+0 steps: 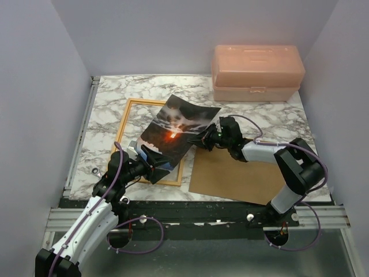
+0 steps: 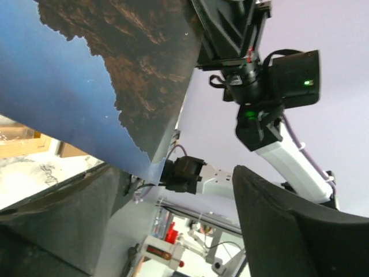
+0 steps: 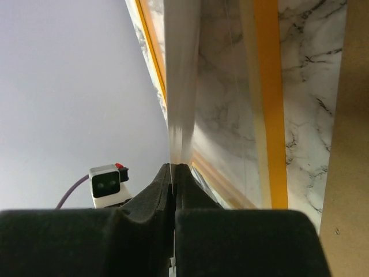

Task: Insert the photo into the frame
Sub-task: Pick up the photo at the center of the board.

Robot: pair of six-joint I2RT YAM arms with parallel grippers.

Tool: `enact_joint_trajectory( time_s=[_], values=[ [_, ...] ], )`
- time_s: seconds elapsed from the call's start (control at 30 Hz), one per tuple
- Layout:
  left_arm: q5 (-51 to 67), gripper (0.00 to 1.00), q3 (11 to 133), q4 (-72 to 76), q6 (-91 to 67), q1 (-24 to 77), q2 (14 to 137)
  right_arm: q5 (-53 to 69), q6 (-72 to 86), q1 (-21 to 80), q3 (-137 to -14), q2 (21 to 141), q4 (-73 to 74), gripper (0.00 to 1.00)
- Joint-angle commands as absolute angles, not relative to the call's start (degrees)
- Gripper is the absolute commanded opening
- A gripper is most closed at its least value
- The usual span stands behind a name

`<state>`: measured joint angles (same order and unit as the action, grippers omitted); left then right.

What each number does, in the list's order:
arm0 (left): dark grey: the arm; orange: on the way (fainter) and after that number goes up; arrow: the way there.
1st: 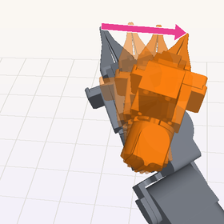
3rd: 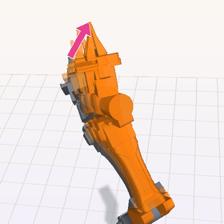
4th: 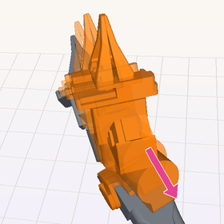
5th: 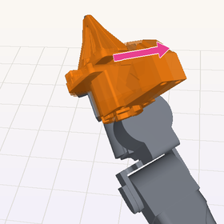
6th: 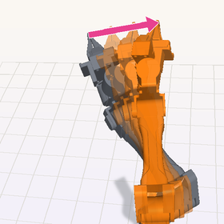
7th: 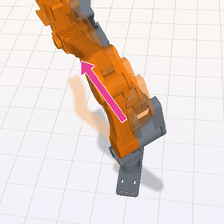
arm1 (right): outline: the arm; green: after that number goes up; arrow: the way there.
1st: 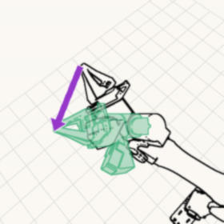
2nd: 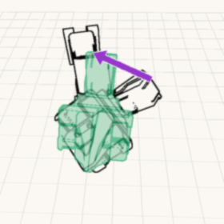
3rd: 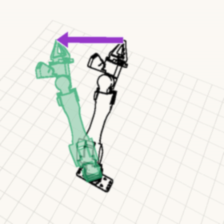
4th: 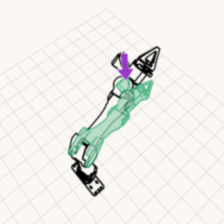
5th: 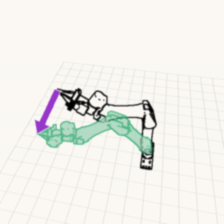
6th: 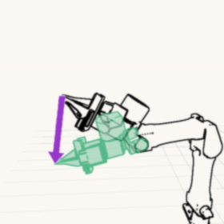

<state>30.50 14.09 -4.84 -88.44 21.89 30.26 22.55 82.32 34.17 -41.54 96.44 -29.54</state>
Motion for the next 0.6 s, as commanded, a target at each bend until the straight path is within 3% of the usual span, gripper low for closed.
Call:
enact_joint_trajectory(
  time_s=[0.0, 0.3, 0.57],
  values=[
    [30.40, 0.87, 13.32, -6.02, -87.54, 22.29, 30.10, 17.27, 72.77, 34.54, -46.32, 91.10, -17.54, 0.01],
    [31.78, 0.89, 16.13, -10.34, -79.40, 22.27, 36.28, 2.72, 52.77, 34.36, -59.80, 78.63, 11.12, 0.00],
    [33.15, 0.89, 23.49, -14.90, -67.42, 22.49, 50.23, -6.23, 41.15, 34.32, -66.37, 69.76, 25.09, 0.00]
  ],
)
